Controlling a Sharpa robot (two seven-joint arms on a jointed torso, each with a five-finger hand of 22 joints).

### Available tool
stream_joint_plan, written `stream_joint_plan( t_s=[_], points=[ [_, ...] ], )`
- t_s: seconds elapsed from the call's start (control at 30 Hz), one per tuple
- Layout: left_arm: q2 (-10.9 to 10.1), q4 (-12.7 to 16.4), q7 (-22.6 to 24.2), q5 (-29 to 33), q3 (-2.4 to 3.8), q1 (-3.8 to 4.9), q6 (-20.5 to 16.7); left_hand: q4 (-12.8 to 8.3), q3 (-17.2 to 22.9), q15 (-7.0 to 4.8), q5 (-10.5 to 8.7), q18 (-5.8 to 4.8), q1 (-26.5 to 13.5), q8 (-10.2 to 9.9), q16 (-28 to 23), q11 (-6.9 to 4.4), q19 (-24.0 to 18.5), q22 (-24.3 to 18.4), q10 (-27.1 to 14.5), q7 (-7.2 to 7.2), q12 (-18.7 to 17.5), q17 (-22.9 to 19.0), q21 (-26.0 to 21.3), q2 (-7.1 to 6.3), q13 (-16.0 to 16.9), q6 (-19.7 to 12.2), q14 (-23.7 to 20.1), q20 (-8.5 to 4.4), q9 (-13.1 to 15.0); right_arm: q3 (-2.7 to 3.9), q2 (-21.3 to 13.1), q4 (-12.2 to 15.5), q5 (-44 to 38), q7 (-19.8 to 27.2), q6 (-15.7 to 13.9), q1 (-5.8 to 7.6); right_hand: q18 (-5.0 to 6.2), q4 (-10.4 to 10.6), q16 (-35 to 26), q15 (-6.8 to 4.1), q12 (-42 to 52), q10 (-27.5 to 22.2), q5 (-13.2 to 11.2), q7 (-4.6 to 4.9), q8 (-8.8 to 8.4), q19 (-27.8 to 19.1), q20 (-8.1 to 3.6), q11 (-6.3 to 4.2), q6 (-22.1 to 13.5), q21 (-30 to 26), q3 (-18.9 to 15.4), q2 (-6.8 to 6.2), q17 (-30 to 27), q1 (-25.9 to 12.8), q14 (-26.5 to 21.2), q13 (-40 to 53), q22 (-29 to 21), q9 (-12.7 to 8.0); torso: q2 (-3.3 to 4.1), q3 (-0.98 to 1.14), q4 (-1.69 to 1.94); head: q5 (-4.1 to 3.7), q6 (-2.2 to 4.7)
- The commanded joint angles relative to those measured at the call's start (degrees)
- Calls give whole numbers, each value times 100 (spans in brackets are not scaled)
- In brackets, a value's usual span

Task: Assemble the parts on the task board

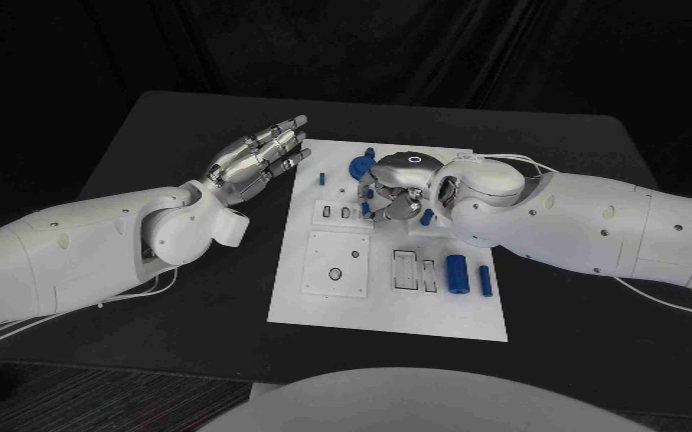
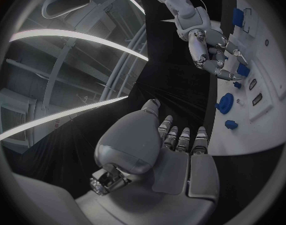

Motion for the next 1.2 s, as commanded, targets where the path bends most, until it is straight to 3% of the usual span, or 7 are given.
stream_joint_plan(
  t_s=[0.03,0.53,0.93,1.07,1.1,1.13,1.2],
  points=[
    [8,13,46,15,5,-8,63,-31,-4,34,37,18,-7,20,-21,46,10,-6,-1,7,7,-8,-15,2,9,46,18,37,6,3,25,-33,-53,-96,107,-20,31,-17,-25,43,15,607,37,-36,-49,-30,17,48,32,-27,42,30,156,-8,366,1504,687,196,1,-2,-3,-2,-1],
    [40,-8,44,15,5,-7,77,-34,5,28,39,19,-14,20,-21,45,8,-7,-5,4,6,-8,-16,13,8,44,18,35,5,3,95,-71,-54,-139,259,-28,39,-78,-46,120,15,607,-323,154,-602,-30,91,137,-594,-87,119,-31,108,-133,361,1504,682,-40,-10,-5,-7,-14,-1],
    [53,-31,25,15,5,-8,94,-37,12,23,39,20,-17,18,-21,44,6,-9,-10,4,4,-8,-18,18,6,33,18,32,3,3,106,-80,-123,-159,319,-47,50,-203,-67,103,15,607,-829,161,-1038,-37,81,113,-1202,-161,80,-88,60,-127,352,1504,676,-376,-12,-1,-9,-17,-1],
    [44,-21,75,15,5,-8,51,-38,13,22,39,20,-17,18,-21,44,6,-9,-10,4,4,-8,-17,18,6,33,18,32,2,3,75,-64,-127,-137,247,-49,60,-224,-93,88,15,607,-1019,135,-1252,-50,69,94,-1601,-216,28,-97,16,-135,343,1504,664,-577,-13,-1,-8,-11,-1],
    [38,-8,119,8,5,-8,1,-55,17,5,36,23,-14,19,-21,45,5,-10,-10,4,4,-8,-18,7,6,40,18,24,3,3,57,-51,-128,-122,204,-49,70,-186,-116,68,15,607,-1218,98,-1532,-65,55,68,-2276,-262,-27,-144,-20,-163,335,1504,647,-858,-12,-1,-9,-6,-1],
    [23,14,190,-30,5,-8,-86,-138,34,-157,36,46,26,26,-21,67,4,-10,-34,14,-4,-8,-19,-34,-1,55,18,-21,4,4,25,-26,-129,-95,130,-48,75,-149,-122,54,-27,539,-1305,77,-1633,-73,45,52,-2544,-286,-53,-183,-29,-164,333,1408,638,-978,-13,-1,-10,6,-1],
    [-9,49,291,-130,5,-8,-211,-225,50,-285,43,56,71,21,-21,34,4,-10,-76,-16,-16,-8,-19,-73,-14,31,18,-50,0,4,-30,21,-129,-49,17,-46,84,155,-148,18,-127,385,-1478,29,-1798,-88,9,7,-3041,-344,-139,-429,-67,-85,326,1187,621,-1198,-14,-1,-10,25,-1]
  ],
)
